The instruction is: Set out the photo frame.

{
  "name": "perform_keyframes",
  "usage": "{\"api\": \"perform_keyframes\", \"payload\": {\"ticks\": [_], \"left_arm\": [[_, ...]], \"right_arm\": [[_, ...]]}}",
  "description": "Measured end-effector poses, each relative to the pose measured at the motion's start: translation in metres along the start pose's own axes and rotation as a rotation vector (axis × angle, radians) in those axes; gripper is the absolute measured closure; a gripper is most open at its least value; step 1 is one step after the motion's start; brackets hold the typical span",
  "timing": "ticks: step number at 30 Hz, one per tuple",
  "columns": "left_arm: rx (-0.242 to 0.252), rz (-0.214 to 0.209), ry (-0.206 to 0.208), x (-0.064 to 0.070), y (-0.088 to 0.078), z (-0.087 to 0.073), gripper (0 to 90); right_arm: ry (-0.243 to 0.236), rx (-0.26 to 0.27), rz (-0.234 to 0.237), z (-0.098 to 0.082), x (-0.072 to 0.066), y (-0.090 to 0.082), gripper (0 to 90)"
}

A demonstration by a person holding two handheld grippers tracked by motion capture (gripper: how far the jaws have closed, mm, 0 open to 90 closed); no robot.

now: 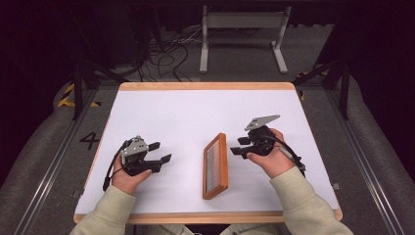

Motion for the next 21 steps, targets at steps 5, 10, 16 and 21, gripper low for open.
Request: {"api": "perform_keyframes", "payload": {"ticks": [5,10,16,21], "left_arm": [[0.002,0.000,0.004,-0.001,-0.001,0.000,34.8],[0.003,-0.002,0.001,0.000,0.000,0.001,34.6],[0.004,0.001,-0.001,0.000,0.000,0.001,34.5],[-0.003,0.002,0.003,-0.001,0.001,0.000,34.5]], "right_arm": [[0.026,0.042,0.040,0.012,-0.014,-0.017,33.6],[0.011,0.027,0.032,0.016,-0.030,-0.021,23.4],[-0.001,-0.022,0.025,0.017,-0.048,-0.010,16.0],[0.023,-0.045,0.039,0.017,-0.051,-0.001,16.6]]}}
Point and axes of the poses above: each handheld gripper's, and its own axes: y roughly forward along the jaws, z roughly out of its top, x roughly to its right, the point moved 5 cm from there along y, roughly forward along the jaws, and after that the axes turned 3 degrees about -z, right-handed, at the moved point
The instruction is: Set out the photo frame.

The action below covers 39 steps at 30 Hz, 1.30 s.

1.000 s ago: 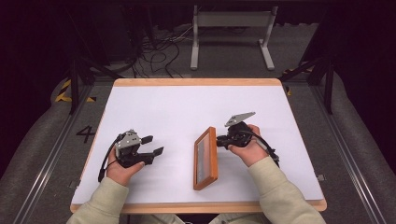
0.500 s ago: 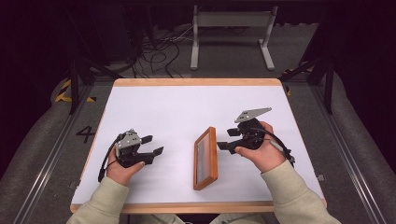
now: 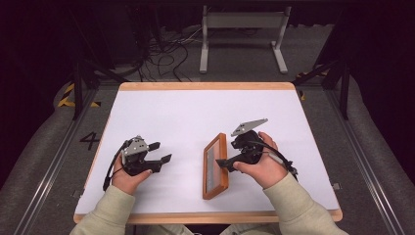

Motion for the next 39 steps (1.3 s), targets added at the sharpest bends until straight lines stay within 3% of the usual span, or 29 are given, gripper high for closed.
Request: {"api": "perform_keyframes", "payload": {"ticks": [8,13,18,20,25,31,39], "left_arm": [[-0.003,-0.003,0.003,0.000,0.000,0.000,34.6],[-0.004,-0.005,0.000,0.001,0.001,-0.001,34.6],[-0.002,-0.005,0.003,0.001,0.001,-0.001,34.6],[-0.006,-0.004,-0.002,0.001,0.001,-0.001,34.7],[-0.003,-0.001,0.005,0.001,0.001,-0.001,34.6],[-0.003,-0.004,0.008,0.000,0.001,-0.001,34.6],[-0.002,0.002,0.010,0.000,0.000,-0.001,34.6]], "right_arm": [[0.055,-0.070,0.020,0.000,-0.007,0.023,24.3],[0.082,-0.099,0.022,0.000,-0.008,0.027,26.9],[0.138,-0.124,0.026,-0.001,-0.010,0.029,33.1],[0.196,-0.152,0.033,-0.002,-0.011,0.029,37.6],[0.224,-0.188,0.017,-0.005,-0.015,0.036,43.8],[0.294,-0.216,0.021,-0.007,-0.018,0.041,47.5],[0.315,-0.237,0.016,-0.007,-0.018,0.041,49.3]]}}
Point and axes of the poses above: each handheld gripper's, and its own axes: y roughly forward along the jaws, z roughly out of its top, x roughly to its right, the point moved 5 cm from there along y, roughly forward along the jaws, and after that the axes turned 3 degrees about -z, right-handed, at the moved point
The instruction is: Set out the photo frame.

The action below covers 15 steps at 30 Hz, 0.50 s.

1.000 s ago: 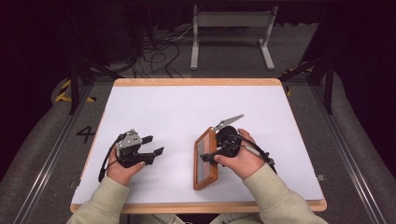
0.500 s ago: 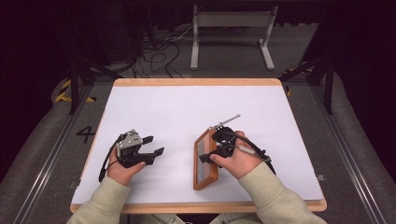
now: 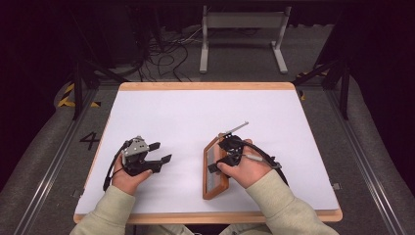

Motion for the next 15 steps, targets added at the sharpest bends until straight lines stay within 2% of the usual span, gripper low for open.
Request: {"api": "perform_keyframes", "payload": {"ticks": [2,6,8,11,15], "left_arm": [[0.000,0.000,0.000,0.000,0.000,0.000,34.7],[0.001,-0.001,-0.003,0.000,0.000,0.000,34.6],[-0.001,-0.005,-0.010,0.001,0.001,-0.001,34.7],[-0.005,-0.007,0.003,0.002,0.002,-0.001,34.7],[-0.007,-0.006,-0.003,0.002,0.003,-0.001,34.8]], "right_arm": [[0.004,-0.004,-0.004,0.000,0.000,0.000,51.7],[0.006,-0.018,-0.019,0.001,0.001,-0.005,63.1],[0.011,-0.019,-0.011,0.001,0.002,-0.007,67.2],[0.012,-0.026,0.003,0.002,0.004,-0.008,69.0],[-0.003,-0.028,0.024,0.002,0.002,-0.011,71.2]]}}
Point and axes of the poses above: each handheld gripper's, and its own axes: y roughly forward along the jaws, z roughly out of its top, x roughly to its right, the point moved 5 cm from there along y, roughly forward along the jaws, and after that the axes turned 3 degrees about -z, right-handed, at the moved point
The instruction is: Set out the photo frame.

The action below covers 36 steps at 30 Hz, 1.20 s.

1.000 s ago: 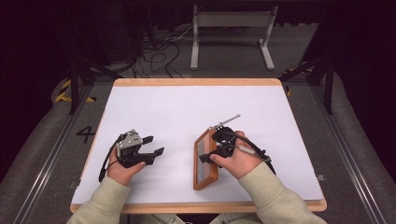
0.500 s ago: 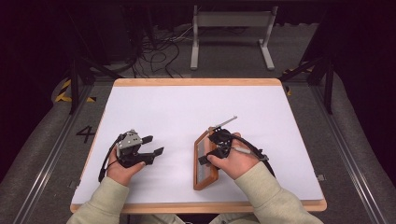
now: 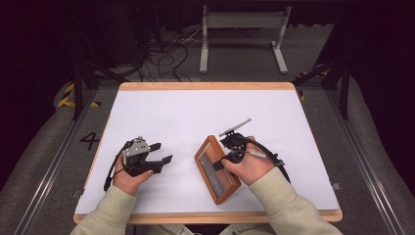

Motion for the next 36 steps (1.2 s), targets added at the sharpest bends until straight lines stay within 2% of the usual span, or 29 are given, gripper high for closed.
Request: {"api": "perform_keyframes", "payload": {"ticks": [6,11,12,15,17,19,23,27,32,34,36], "left_arm": [[-0.001,0.002,0.004,0.000,0.000,0.000,34.8],[0.001,0.009,-0.004,-0.001,-0.002,-0.002,34.9],[0.002,0.010,-0.006,-0.001,-0.002,-0.002,34.9],[-0.002,0.018,-0.003,-0.002,-0.004,-0.003,34.9],[0.002,0.019,-0.009,-0.003,-0.005,-0.004,35.0],[0.001,0.021,-0.007,-0.003,-0.005,-0.004,35.0],[0.002,0.020,-0.008,-0.003,-0.006,-0.004,35.0],[0.001,0.017,-0.009,-0.003,-0.005,-0.004,35.0],[0.002,0.016,-0.007,-0.003,-0.004,-0.004,35.1],[0.001,0.015,-0.005,-0.004,-0.004,-0.004,35.1],[0.000,0.014,-0.012,-0.003,-0.004,-0.004,35.1]], "right_arm": [[-0.081,-0.003,-0.042,0.004,-0.001,-0.011,71.2],[-0.207,-0.007,-0.029,0.010,-0.002,-0.024,71.2],[-0.265,-0.010,-0.018,0.012,-0.002,-0.027,71.2],[-0.394,-0.031,0.014,0.017,-0.001,-0.033,71.3],[-0.514,-0.050,0.013,0.020,0.000,-0.036,71.4],[-0.609,-0.076,0.010,0.023,0.001,-0.039,71.4],[-0.729,-0.112,0.025,0.029,0.005,-0.040,71.4],[-0.845,-0.120,0.065,0.032,0.010,-0.034,71.4],[-0.925,-0.132,0.106,0.034,0.015,-0.023,71.4],[-0.946,-0.152,0.117,0.034,0.016,-0.017,71.4],[-0.947,-0.162,0.131,0.033,0.016,-0.013,71.4]]}}
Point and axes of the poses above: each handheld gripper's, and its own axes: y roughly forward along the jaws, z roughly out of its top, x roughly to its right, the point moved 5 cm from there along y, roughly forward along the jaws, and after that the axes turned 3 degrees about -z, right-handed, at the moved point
